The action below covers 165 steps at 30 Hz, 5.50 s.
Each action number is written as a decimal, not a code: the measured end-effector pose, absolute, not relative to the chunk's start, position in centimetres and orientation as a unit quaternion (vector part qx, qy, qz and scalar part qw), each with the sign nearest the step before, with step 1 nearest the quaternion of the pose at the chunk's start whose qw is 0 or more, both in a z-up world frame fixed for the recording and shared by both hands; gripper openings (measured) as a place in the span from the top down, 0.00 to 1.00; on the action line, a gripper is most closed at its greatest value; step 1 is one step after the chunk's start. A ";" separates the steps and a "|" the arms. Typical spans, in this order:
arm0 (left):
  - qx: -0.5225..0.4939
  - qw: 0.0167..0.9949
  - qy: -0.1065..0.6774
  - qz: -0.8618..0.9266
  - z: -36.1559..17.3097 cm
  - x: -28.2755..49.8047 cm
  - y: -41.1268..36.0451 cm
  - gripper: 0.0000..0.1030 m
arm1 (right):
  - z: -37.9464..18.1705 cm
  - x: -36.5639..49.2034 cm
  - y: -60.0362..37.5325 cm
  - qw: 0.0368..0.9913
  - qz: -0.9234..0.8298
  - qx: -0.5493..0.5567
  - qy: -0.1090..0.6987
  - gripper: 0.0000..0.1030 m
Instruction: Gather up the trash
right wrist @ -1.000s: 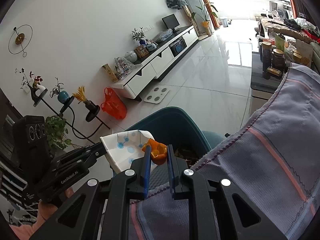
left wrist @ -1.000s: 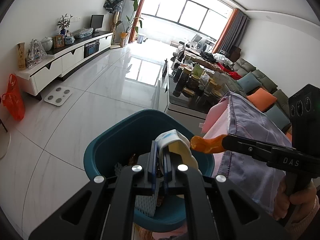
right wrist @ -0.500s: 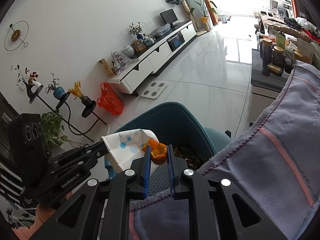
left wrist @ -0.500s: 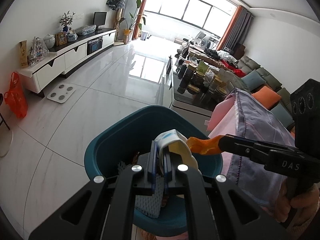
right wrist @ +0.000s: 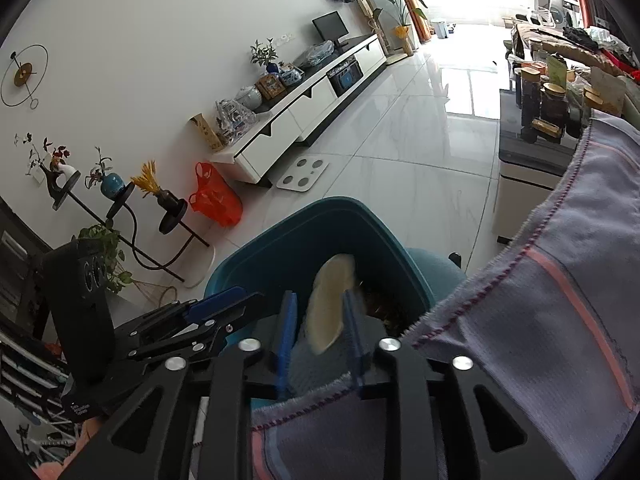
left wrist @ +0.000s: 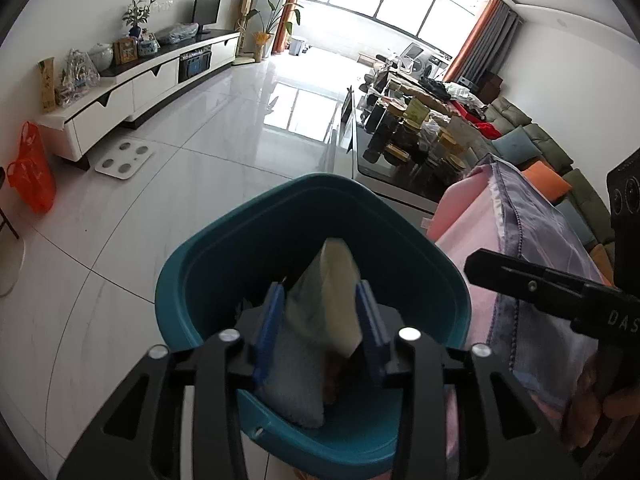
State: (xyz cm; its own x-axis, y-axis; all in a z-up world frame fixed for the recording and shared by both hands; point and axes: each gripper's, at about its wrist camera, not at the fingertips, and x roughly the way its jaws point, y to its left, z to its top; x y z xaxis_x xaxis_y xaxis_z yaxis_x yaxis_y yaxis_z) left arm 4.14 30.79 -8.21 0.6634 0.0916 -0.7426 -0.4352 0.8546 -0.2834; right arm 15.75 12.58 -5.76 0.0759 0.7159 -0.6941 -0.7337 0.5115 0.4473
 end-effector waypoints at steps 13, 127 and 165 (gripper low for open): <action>-0.158 0.934 0.292 0.132 -3.1 -1.3 25.7 0.04 | -1.5 12.4 4.2 0.772 0.507 0.014 0.384 0.14; 0.012 0.994 0.104 -0.015 -0.2 -1.6 -3.3 0.03 | 0.3 -1.4 -26.9 0.987 0.086 0.017 0.137 0.03; 0.013 0.994 0.105 -0.014 -0.3 -1.6 -3.2 0.03 | 0.1 -1.5 -27.4 0.987 0.083 0.016 0.138 0.03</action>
